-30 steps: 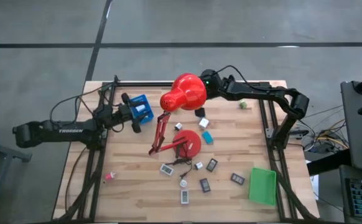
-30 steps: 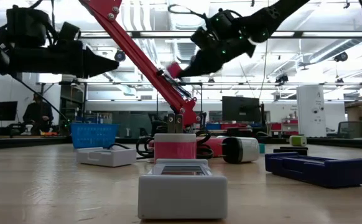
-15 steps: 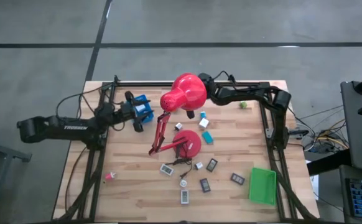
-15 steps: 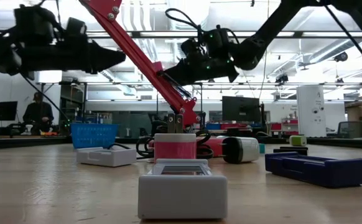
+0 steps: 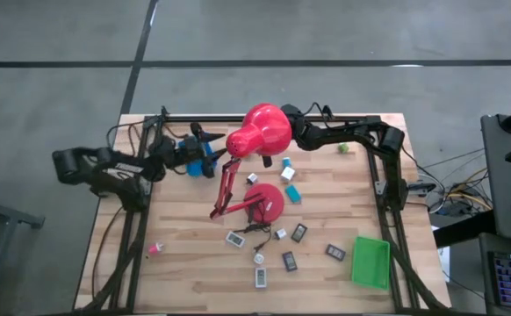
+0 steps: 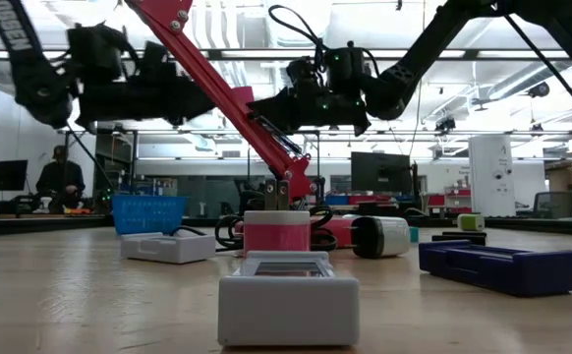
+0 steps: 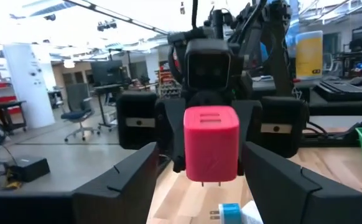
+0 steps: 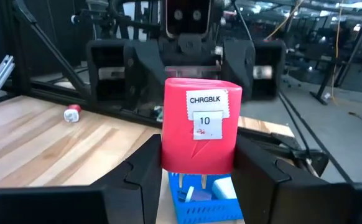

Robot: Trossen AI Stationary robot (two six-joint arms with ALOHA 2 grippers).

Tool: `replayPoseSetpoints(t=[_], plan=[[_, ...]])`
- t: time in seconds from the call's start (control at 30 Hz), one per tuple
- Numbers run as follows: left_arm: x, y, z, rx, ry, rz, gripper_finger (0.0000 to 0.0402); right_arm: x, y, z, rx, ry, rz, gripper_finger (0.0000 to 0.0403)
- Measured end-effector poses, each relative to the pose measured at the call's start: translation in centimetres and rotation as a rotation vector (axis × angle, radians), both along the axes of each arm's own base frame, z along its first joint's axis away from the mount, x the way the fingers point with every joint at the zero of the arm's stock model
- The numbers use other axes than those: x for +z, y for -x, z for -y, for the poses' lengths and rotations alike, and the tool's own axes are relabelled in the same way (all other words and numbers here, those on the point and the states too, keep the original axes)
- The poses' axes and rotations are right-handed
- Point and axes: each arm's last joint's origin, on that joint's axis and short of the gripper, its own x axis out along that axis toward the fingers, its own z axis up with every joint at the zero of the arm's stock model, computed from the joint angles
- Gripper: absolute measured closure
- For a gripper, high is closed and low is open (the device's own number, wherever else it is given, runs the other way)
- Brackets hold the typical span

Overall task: Pick & Place Office items
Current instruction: Put the pink charger adapter into the blue bin

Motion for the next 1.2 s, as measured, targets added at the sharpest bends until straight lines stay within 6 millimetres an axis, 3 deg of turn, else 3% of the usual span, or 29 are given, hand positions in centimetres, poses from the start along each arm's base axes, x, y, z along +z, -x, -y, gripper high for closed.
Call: replayPoseSetpoints(t=[0.27, 0.63, 0.87, 1.03, 1.2], plan=[[0.4, -2.6, -1.4, -0.033, -0.006, 0.021, 0.0168, 0.3, 0.0, 0.0, 0.008, 0.000, 0.021, 0.0260], [1.2, -3.4, -1.7, -0.056, -0.027, 0.049, 0.0174, 0.4, 0.0, 0.0, 0.015, 0.005, 0.035, 0.0260], [1.3, -3.6, -1.8, -0.060, -0.029, 0.049, 0.0204, 0.4, 0.0, 0.0, 0.014, 0.010, 0.038, 0.0260], [1.3, -3.7, -1.9, -0.061, -0.033, 0.050, 0.0252, 0.5, 0.0, 0.0, 0.013, 0.012, 0.043, 0.0260], [1.3, -3.7, -1.9, -0.053, -0.044, 0.048, 0.0256, 0.5, 0.0, 0.0, 0.014, 0.012, 0.043, 0.0260]])
